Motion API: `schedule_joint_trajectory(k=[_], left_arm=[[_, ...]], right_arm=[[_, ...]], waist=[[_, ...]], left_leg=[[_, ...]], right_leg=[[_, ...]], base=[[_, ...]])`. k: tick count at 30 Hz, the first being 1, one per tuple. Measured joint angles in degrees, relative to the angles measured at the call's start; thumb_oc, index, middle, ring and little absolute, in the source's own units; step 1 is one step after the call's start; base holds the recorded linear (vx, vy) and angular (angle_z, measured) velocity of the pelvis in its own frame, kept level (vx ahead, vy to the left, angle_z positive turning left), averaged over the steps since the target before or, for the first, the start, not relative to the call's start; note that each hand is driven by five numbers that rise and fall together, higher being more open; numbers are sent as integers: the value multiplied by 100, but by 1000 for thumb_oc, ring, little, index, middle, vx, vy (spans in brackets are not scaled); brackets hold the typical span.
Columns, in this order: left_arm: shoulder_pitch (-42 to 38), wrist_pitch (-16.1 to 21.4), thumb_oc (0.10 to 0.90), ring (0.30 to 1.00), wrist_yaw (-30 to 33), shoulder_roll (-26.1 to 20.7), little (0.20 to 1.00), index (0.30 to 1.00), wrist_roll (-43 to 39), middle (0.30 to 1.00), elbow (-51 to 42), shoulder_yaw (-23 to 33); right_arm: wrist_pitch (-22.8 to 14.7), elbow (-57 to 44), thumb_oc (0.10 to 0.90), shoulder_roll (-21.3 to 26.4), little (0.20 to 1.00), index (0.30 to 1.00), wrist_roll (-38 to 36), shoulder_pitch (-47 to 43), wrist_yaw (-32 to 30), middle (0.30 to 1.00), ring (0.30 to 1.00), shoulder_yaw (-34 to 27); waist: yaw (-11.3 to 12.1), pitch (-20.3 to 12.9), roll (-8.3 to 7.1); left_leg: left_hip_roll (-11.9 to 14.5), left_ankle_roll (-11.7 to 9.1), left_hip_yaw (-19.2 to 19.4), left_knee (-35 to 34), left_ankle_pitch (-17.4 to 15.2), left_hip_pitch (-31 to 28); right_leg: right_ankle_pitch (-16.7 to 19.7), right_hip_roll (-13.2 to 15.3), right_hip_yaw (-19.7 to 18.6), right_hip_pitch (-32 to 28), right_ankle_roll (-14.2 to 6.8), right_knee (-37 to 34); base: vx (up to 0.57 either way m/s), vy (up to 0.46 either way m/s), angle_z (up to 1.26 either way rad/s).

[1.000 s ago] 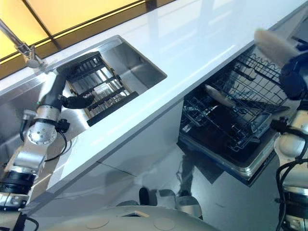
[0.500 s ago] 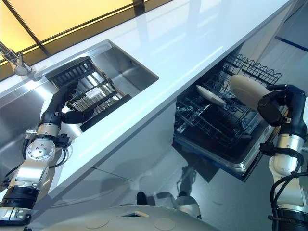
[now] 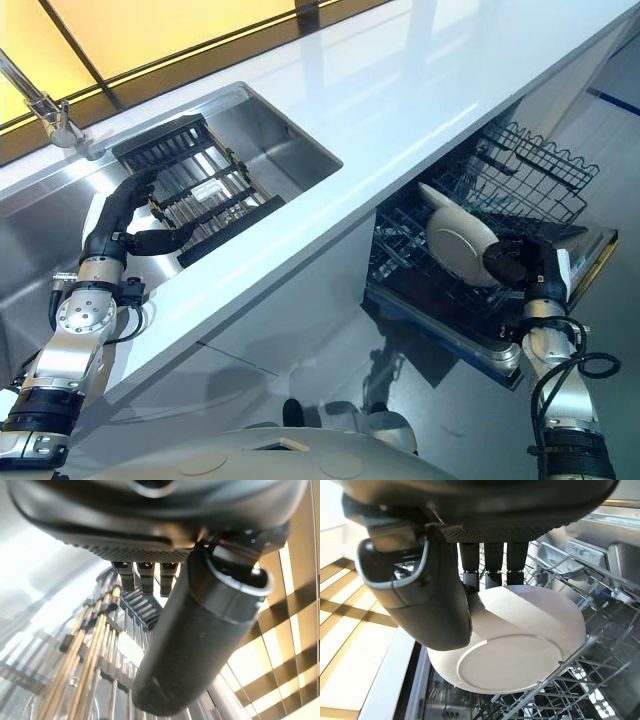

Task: Pick up plates and place into dishwasher.

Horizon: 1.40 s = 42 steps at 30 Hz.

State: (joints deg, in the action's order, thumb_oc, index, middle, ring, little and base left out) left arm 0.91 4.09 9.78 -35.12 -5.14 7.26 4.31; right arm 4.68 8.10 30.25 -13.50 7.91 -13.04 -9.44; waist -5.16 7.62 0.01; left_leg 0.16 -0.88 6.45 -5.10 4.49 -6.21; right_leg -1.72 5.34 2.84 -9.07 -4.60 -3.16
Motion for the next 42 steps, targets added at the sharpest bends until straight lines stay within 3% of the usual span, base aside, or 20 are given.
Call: schedule_joint_trajectory(k=[14,19,20,22,23,32,35,42], left_arm=[[-33,26,800,900,6,23,900,900,-59,900,65,-24],[-32,89,800,900,-17,24,900,900,-100,900,69,-29],[-29,101,800,900,-23,25,900,900,-100,900,69,-29],[-27,107,800,900,-31,25,900,900,-100,900,66,-29],[-27,113,800,900,-31,25,900,900,-100,900,54,-28],[-46,200,800,900,-28,26,900,900,-101,900,-37,18],[-46,247,800,900,-26,26,900,900,-101,900,-85,46],[-84,249,800,900,-27,21,900,900,-174,900,-105,67]], right_arm=[[276,1342,100,-206,200,300,8,-556,-1057,300,300,364],[265,1374,100,-226,200,300,109,-623,-1078,300,300,367],[245,1373,188,-226,288,375,187,-627,-1060,375,375,368],[206,1365,622,-226,722,747,360,-627,-970,747,747,380],[206,1322,800,-225,900,900,419,-626,-885,900,900,425],[108,271,800,-227,900,900,398,-507,-355,900,900,789],[-121,-86,800,-227,900,900,214,-460,-309,900,900,786],[-463,-601,800,-227,900,900,107,-354,-617,900,900,233]], waist=[[393,15,-23],[440,85,-10],[461,100,4],[475,102,7],[477,103,8],[442,290,85],[415,337,86],[285,387,50]], left_leg=[[-33,-18,-377,0,70,5],[-37,-24,-463,-13,107,7],[-36,-23,-470,-14,107,11],[-38,-23,-507,-15,111,23],[-37,-23,-509,-15,117,44],[-39,-22,-507,-1,134,80],[-40,-21,-482,-1,134,94],[-25,-17,-359,-5,121,72]], right_leg=[[-1,-1,479,-269,1,-142],[-5,-8,584,-334,-2,-171],[-7,-10,586,-333,-4,-171],[-9,-13,599,-332,-7,-170],[-9,-13,611,-322,-7,-170],[-3,-10,655,-294,1,-167],[-3,-8,594,-253,2,-156],[-3,-4,511,-207,1,-113]], base=[[32,-2,15],[10,5,12],[3,2,4],[-5,5,5],[-12,9,6],[-18,1,1],[-7,1,-5],[-5,-6,-7]])
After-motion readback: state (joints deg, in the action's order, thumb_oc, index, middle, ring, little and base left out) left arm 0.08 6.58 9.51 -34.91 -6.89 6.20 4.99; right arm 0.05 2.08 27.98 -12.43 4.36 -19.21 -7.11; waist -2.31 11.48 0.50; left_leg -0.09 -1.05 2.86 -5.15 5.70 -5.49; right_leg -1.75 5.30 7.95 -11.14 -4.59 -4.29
